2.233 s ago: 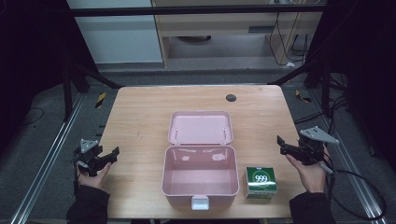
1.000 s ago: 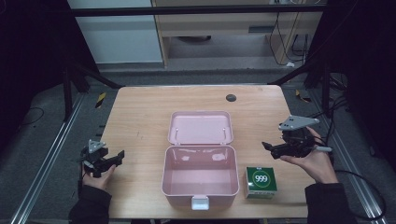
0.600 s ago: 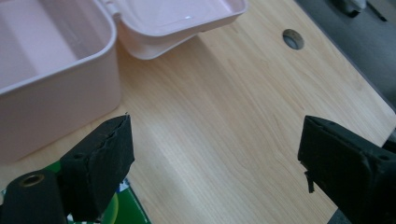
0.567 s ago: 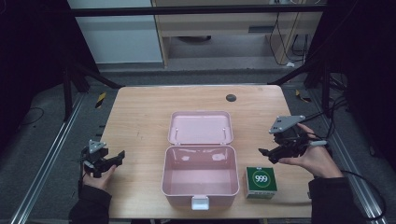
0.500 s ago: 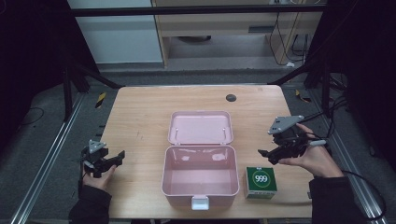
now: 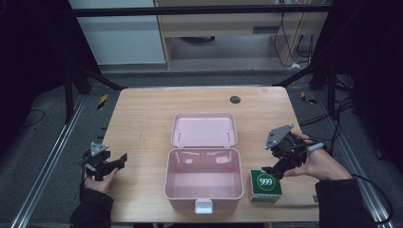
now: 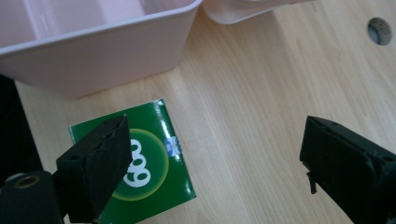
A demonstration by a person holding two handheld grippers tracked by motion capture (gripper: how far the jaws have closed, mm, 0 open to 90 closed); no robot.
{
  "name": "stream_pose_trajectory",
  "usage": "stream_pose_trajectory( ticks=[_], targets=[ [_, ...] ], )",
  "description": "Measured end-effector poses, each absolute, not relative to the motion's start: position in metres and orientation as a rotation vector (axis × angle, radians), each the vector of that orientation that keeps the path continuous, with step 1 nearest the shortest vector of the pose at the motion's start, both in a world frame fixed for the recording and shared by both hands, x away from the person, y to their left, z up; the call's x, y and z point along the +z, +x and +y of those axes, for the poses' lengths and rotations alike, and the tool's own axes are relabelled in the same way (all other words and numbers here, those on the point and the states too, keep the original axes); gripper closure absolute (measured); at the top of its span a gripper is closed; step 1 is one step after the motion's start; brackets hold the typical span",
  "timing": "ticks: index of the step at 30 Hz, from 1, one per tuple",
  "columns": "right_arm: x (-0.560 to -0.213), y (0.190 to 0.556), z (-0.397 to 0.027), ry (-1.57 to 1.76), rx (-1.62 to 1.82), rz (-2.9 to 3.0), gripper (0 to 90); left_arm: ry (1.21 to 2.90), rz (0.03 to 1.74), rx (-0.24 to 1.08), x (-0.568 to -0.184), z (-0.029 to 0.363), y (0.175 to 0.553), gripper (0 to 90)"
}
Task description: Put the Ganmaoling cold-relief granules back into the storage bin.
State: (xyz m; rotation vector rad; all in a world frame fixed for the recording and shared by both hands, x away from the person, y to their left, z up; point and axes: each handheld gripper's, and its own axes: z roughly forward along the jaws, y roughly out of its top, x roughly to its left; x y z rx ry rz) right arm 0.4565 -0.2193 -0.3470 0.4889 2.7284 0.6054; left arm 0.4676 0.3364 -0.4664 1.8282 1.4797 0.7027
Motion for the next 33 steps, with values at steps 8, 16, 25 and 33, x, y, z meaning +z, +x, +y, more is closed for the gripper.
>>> stream_pose_trajectory(
  ticks=[8, 16, 25, 33],
  targets=[
    [-0.352, 0.453, -0.214, 0.425, 0.558, 2.802, 8.2, 1.831, 1.479, 0.702, -0.467, 0.336, 0.468, 29.2],
    [-0.36, 0.45, -0.209, 0.357, 0.527, 2.889, 7.3, 1.838, 1.478, 0.699, -0.467, 0.336, 0.468, 29.2],
    [-0.369, 0.446, -0.206, 0.341, 0.505, 2.945, 4.9, 1.841, 1.477, 0.699, -0.467, 0.335, 0.468, 29.2],
    [-0.382, 0.442, -0.204, 0.3, 0.439, 2.983, 4.2, 1.841, 1.478, 0.699, -0.467, 0.335, 0.468, 29.2]
  ],
)
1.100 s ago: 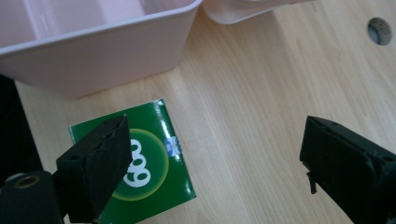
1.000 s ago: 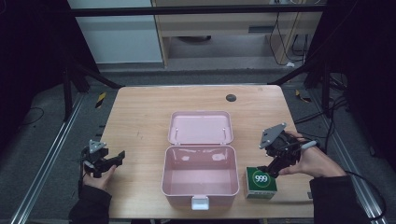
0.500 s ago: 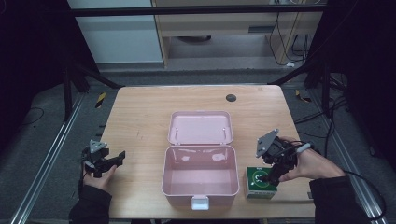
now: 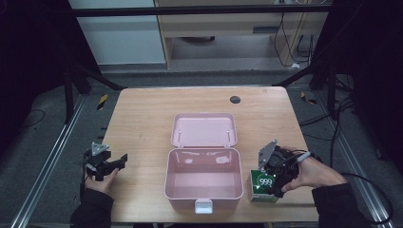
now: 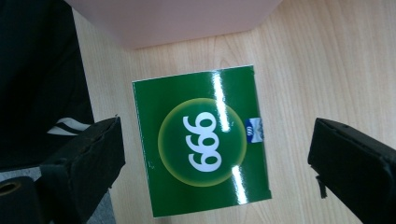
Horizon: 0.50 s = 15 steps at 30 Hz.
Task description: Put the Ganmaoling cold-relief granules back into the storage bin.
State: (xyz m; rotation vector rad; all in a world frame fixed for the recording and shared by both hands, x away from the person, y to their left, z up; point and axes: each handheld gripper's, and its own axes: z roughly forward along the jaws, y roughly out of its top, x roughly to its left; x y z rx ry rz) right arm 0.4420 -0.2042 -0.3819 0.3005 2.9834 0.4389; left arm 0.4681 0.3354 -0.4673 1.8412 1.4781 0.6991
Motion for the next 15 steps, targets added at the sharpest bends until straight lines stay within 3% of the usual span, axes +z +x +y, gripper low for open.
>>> stream_pose_trajectory(
  ticks=[15],
  targets=[
    [-0.405, 0.439, -0.201, 0.3, 0.386, 2.999, 3.3, 1.843, 1.478, 0.701, -0.467, 0.335, 0.468, 29.3]
  ],
)
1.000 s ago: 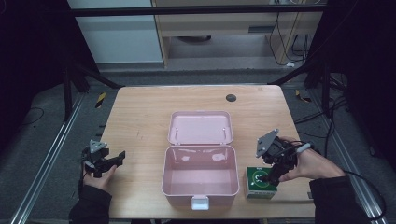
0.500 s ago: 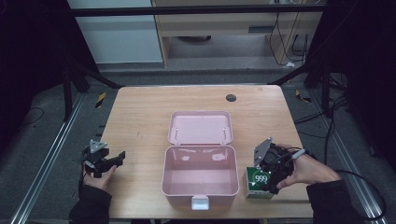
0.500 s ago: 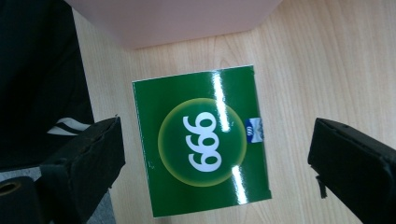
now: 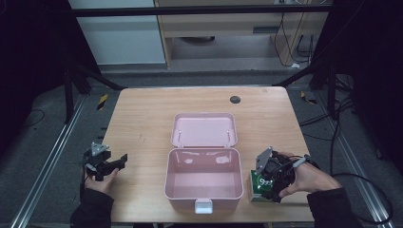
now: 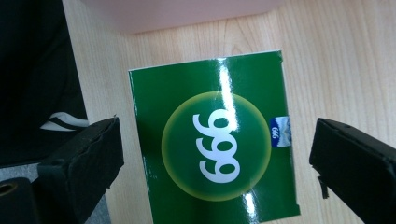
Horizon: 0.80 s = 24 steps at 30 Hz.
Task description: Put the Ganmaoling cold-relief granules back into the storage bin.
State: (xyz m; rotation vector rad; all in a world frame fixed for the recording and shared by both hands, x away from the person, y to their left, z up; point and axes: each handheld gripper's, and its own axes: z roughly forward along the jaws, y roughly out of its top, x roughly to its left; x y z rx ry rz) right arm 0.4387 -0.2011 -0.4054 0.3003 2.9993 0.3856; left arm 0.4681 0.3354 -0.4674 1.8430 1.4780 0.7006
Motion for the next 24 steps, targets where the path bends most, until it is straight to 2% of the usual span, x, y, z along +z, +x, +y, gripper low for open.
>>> stream_pose_trajectory(
  ticks=[24],
  targets=[
    [-0.44, 0.445, -0.195, 0.317, 0.324, 3.056, 6.1, 1.845, 1.478, 0.703, -0.468, 0.336, 0.468, 29.2]
  ],
)
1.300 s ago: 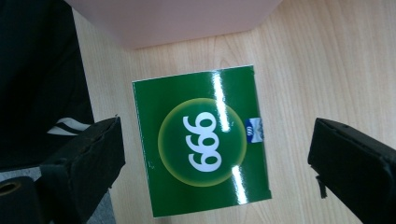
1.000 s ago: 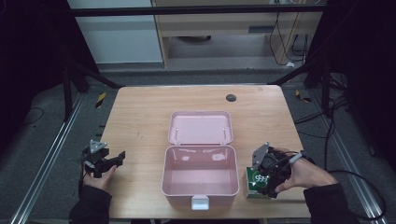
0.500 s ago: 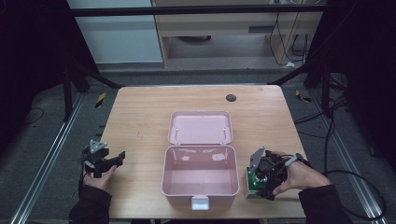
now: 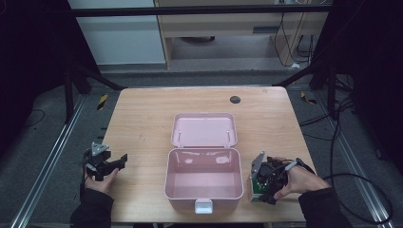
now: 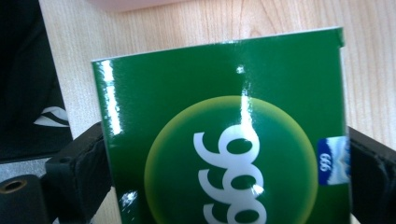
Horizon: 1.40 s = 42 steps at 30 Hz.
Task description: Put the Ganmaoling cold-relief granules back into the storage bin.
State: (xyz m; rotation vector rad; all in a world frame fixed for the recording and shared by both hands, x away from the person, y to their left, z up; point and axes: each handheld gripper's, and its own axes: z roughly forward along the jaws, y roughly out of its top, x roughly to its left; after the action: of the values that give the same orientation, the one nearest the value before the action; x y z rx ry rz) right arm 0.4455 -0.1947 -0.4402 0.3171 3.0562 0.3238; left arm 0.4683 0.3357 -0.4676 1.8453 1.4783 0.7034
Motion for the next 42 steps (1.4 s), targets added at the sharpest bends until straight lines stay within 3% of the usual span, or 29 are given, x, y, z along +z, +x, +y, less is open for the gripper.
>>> stream_pose_trajectory(
  ticks=[26, 42],
  targets=[
    [-0.444, 0.449, -0.198, 0.346, 0.317, 3.079, 14.9, 1.846, 1.48, 0.704, -0.468, 0.336, 0.468, 29.2],
    [-0.41, 0.448, -0.206, 0.382, 0.368, 3.054, 15.4, 1.847, 1.479, 0.702, -0.468, 0.335, 0.468, 29.2]
  ],
)
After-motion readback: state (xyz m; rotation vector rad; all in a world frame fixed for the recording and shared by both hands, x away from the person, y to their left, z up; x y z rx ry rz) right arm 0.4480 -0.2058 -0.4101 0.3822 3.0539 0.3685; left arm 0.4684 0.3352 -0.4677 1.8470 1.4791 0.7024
